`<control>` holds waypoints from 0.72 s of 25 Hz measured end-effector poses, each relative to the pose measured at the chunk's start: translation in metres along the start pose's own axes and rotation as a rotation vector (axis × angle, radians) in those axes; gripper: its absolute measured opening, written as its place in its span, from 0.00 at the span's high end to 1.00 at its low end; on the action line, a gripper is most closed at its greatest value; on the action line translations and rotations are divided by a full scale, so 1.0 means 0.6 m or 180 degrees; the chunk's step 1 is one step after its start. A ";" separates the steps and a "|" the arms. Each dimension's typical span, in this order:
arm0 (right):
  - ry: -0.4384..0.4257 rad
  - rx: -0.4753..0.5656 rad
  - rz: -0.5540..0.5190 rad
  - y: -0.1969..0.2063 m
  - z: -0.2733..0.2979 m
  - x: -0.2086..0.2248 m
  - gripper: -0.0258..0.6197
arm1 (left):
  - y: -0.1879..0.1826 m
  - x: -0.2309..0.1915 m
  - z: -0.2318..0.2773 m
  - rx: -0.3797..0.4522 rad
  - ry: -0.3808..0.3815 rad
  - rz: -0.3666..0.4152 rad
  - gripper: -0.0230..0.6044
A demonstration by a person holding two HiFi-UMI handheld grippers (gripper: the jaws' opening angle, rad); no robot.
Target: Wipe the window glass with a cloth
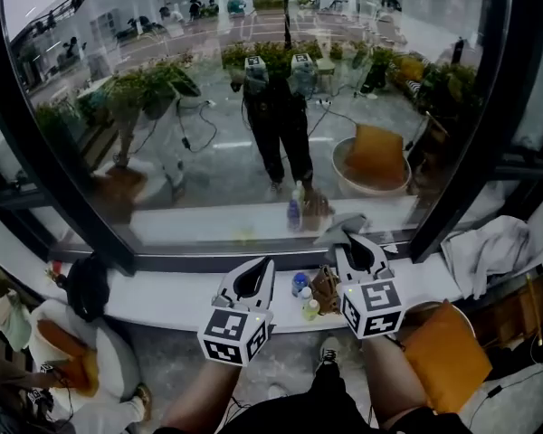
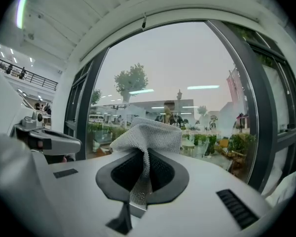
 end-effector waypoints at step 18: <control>-0.0013 -0.0052 0.0078 0.020 -0.055 -0.040 0.90 | 0.010 0.008 -0.008 -0.0006 0.0075 -0.0049 0.95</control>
Point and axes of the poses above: the fingertips, and each gripper's own axes: z forward along the fingers, x to its right, y out of its underside, the point moved 9 cm from there along -z, backward along the fingers, and after that the axes turned 4 degrees about y, right-handed, at the moved point
